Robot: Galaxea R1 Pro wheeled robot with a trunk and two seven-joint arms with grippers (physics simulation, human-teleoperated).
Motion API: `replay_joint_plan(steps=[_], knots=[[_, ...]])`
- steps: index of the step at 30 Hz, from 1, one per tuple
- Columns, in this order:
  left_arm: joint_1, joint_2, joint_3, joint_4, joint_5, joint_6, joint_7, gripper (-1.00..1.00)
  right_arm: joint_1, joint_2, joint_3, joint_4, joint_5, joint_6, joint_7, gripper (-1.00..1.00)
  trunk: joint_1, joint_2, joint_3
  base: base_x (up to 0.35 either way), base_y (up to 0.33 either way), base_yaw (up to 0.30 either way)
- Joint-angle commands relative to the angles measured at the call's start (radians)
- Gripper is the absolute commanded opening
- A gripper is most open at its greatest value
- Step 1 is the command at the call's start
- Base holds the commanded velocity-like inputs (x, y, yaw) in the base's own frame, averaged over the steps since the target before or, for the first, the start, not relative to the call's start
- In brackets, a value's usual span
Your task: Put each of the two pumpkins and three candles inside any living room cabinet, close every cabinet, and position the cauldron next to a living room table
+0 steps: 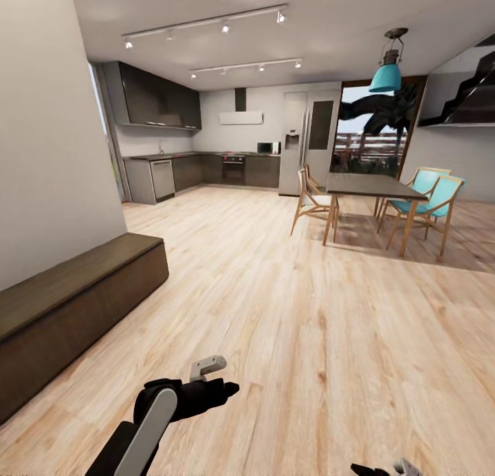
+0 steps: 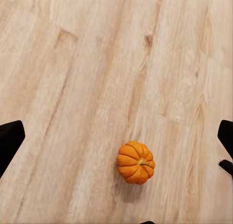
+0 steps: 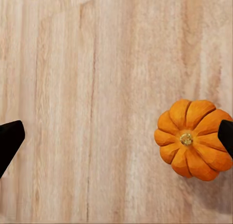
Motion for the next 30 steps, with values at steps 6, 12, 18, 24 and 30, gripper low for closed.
replay_joint_plan(steps=[6, 12, 18, 24, 30], knots=[[-0.001, -0.001, -0.001, -0.004, 0.012, 0.004, 0.009, 1.0, 0.0, -0.063, 0.01, 0.005, -0.095, 0.015, 0.122, 1.0, 0.023, -0.043, -0.02, 0.0, 0.0, 0.0], [-0.001, 0.0, -0.006, -0.016, 0.012, 0.009, -0.052, 1.0, 0.0, -0.104, 0.011, 0.017, -0.127, 0.021, 0.24, 1.0, 0.046, -0.085, -0.039, 0.0, 0.0, 0.0], [-0.001, 0.003, 0.004, -0.018, 0.01, 0.061, -0.174, 1.0, 0.0, -0.124, 0.011, 0.04, -0.131, 0.035, 0.259, 1.0, 0.069, -0.127, -0.058, 0.0, 0.0, 0.0], [-0.001, 0.004, 0.055, -0.019, 0.01, 0.071, -0.193, 1.0, 0.0, -0.125, 0.01, 0.048, -0.131, 0.038, 0.241, 1.0, 0.092, -0.169, -0.076, 0.0, 0.0, 0.0], [-0.001, 0.002, 0.085, -0.018, 0.011, 0.072, -0.197, 1.0, 0.0, -0.122, 0.008, 0.048, -0.131, 0.038, 0.189, 1.0, 0.115, -0.211, -0.095, 0.0, 0.0, 0.0]])
